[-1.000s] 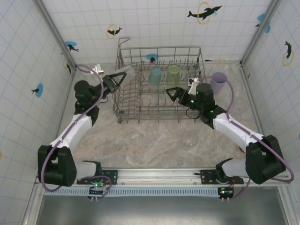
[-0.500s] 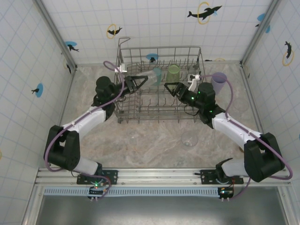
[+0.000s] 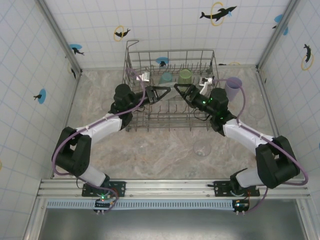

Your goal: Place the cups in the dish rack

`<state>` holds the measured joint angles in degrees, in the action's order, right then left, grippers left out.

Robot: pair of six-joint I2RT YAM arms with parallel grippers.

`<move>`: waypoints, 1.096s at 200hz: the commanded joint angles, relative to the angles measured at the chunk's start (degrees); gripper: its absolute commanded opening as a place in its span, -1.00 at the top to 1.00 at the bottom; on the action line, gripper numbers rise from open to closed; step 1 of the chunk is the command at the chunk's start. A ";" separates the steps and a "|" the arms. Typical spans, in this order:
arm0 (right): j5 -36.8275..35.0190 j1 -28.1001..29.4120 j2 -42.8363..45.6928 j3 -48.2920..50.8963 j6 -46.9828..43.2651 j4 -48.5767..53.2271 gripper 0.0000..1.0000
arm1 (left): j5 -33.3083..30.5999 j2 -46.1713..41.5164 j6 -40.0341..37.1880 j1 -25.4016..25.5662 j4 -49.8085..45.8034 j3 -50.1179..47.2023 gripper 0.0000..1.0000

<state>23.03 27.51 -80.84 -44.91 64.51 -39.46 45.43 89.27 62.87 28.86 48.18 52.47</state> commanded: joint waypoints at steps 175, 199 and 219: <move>-2.47 1.23 -4.76 1.04 9.72 -12.92 -0.44 | 2.85 5.30 5.20 1.37 13.78 0.89 1.00; -2.46 1.26 -4.60 0.87 9.63 -13.00 -0.14 | 2.84 5.30 5.16 1.37 13.53 0.90 1.00; -2.90 1.23 -3.95 1.03 8.74 -12.00 -0.03 | 2.65 5.08 5.25 1.37 13.08 1.07 0.87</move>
<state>20.60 28.42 -85.19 -44.69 75.42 -50.00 47.16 94.15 68.20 29.95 59.46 52.47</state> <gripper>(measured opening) 0.639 0.074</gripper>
